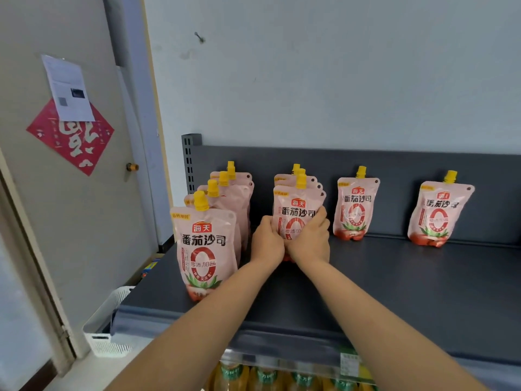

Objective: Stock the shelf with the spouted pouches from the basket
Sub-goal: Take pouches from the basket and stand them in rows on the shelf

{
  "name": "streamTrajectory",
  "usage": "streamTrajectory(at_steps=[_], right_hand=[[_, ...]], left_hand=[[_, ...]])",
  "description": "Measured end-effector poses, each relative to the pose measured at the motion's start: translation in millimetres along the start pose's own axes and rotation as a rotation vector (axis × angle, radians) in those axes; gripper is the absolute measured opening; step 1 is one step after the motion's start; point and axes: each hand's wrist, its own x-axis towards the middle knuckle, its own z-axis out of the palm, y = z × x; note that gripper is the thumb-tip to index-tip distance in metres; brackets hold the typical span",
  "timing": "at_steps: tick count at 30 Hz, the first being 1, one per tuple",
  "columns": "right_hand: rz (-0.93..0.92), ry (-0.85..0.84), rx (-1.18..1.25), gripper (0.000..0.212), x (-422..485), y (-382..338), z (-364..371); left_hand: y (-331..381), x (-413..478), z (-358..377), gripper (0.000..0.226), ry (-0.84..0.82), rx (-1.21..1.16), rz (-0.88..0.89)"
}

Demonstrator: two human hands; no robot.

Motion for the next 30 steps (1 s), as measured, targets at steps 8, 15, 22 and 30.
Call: streamTrajectory(at_steps=[8, 15, 22, 30], right_hand=[[0.053, -0.198, 0.011, 0.118, -10, 8, -31], [-0.046, -0.057, -0.386, 0.093, -60, 32, -140], [0.075, 0.208, -0.686, 0.090, -156, 99, -259], [0.376, 0.245, -0.741, 0.082, -259, 226, -357]], left_hand=[[20, -16, -11, 0.064, -0.181, 0.049, -0.131], [38, -90, -21, 0.101, -0.326, 0.270, 0.439], [64, -167, 35, 0.099, -0.476, 0.407, 0.873], [94, -296, 147, 0.102, -0.674, 0.491, 1.183]])
